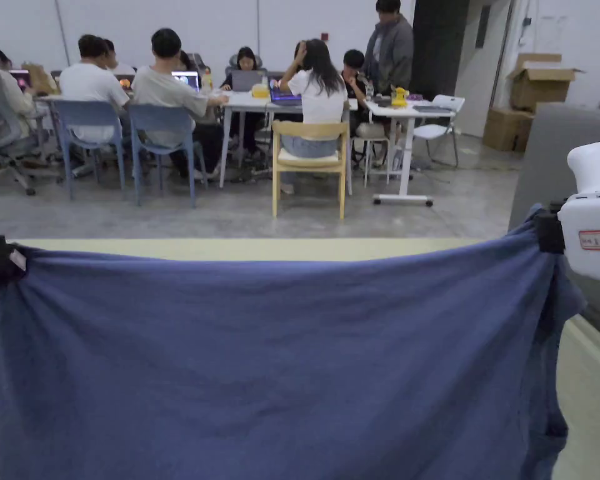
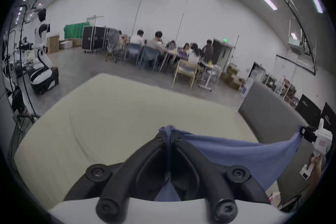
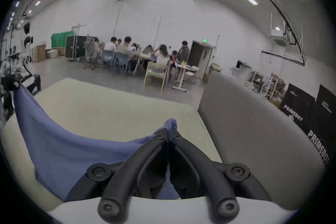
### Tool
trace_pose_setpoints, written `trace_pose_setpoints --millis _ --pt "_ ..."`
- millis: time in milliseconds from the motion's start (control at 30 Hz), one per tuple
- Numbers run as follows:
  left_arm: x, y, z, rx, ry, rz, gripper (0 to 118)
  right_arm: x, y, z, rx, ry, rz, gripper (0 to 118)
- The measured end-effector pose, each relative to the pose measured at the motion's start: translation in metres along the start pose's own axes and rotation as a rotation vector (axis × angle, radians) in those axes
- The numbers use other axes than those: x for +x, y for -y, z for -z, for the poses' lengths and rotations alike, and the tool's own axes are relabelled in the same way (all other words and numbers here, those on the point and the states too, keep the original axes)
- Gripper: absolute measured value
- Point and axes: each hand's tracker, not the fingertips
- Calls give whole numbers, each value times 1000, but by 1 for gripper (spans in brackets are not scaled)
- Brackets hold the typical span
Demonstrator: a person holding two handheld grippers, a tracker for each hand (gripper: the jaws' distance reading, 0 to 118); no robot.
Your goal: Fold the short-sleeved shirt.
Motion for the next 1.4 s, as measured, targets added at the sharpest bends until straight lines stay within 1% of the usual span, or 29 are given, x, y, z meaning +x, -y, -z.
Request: trace_pose_setpoints --millis 67,100,167,233,267,367,533,633,667,733,833,900,1000,1100,1167,1233,1267,1333,1400 --pt "9 -36 0 14 -4 15 0 6 -32 6 18 4 0 3" --pt "14 -53 3 34 -16 48 0 7 -49 8 40 27 -8 3" --pt "22 -82 6 83 -91 131 0 12 -80 14 68 33 -19 3" --pt "22 -108 11 95 -82 107 0 19 -108 23 77 29 -14 3" --pt "23 -122 13 113 -91 119 0 22 -123 26 79 23 -6 3" --pt "25 -152 17 140 -97 133 0 23 -153 33 101 39 -21 3" --pt "28 -178 33 157 -99 133 0 18 -186 52 103 54 -44 3" --pt "28 -183 45 164 -103 135 0 18 -196 66 92 43 -22 3" --pt "27 -182 48 170 -108 131 0 17 -196 69 95 35 -3 3" --pt "24 -179 52 173 -103 112 0 15 -194 75 98 40 4 3" --pt "19 -179 65 142 -91 107 0 10 -189 85 108 41 -34 3" --pt "16 -176 75 133 -106 120 0 8 -185 96 105 37 -35 3" --pt "13 -165 95 123 -121 128 0 2 -176 125 69 19 -9 3" --pt "5 -145 126 56 -133 105 0 -13 -151 156 32 20 -37 3" --pt "2 -120 148 1 -147 112 0 -25 -124 179 -27 13 -49 3" --pt "-4 -88 170 -59 -163 114 0 -36 -91 206 -114 2 -18 3" --pt "-8 -69 183 -101 -169 111 0 -44 -69 216 -158 -20 -9 3" --pt "-14 -25 202 -178 -168 83 0 -57 -25 236 -230 -31 3 3" --pt "-23 20 217 -243 -168 65 0 -69 22 236 -293 -39 30 3"
